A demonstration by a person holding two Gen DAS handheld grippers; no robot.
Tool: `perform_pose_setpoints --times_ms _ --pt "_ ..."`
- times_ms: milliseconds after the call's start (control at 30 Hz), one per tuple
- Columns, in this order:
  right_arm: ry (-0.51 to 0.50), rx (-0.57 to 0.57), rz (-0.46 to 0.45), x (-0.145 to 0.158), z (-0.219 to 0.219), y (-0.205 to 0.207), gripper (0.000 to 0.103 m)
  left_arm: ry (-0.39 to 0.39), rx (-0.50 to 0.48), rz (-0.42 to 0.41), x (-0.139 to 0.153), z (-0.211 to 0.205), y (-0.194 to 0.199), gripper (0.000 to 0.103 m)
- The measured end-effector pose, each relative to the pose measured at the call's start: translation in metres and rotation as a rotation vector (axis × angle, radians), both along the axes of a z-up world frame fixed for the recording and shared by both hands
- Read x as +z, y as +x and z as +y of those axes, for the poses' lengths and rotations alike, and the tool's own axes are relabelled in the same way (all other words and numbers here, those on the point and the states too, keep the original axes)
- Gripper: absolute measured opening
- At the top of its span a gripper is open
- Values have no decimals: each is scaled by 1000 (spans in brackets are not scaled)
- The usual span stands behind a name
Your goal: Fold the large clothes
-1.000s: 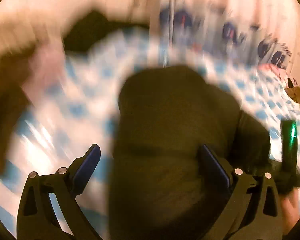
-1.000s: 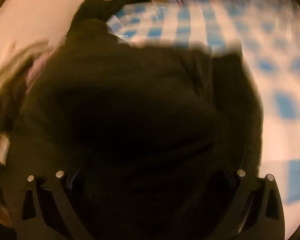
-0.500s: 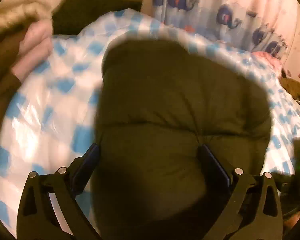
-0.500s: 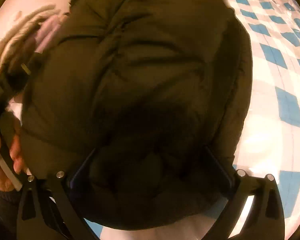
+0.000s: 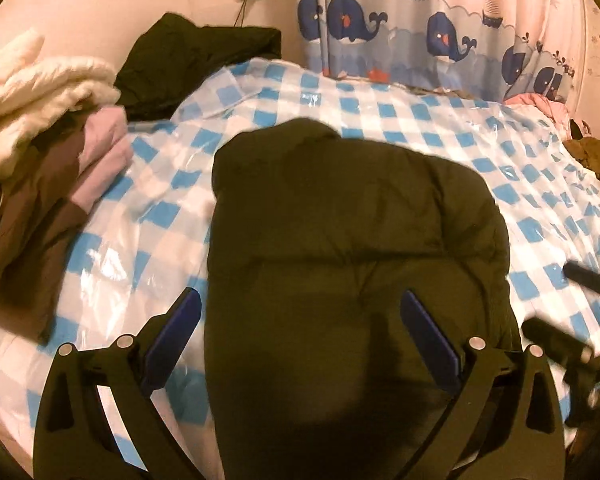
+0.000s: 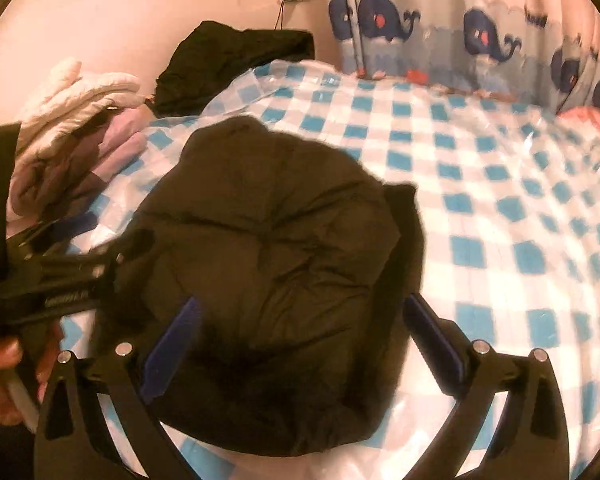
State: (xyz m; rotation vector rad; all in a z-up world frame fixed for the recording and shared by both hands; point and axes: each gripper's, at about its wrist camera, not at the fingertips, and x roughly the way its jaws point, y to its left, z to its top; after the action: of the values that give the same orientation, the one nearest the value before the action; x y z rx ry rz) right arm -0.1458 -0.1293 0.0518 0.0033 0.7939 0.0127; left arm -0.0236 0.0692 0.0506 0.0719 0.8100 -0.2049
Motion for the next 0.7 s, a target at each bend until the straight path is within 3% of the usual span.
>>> perform_pose_setpoints --times_ms 100,267,533,700 --pt "-36 -46 -35 2 0 2 97 -13 27 1 3 9 -8 96" --pt "-56 -23 -4 -6 10 10 97 39 36 -20 5 14 -9 96" --pt "-43 5 48 -17 13 14 97 34 4 66 -2 9 1 96" --pt "-30 2 55 -17 11 14 97 39 -3 73 -1 4 0 96"
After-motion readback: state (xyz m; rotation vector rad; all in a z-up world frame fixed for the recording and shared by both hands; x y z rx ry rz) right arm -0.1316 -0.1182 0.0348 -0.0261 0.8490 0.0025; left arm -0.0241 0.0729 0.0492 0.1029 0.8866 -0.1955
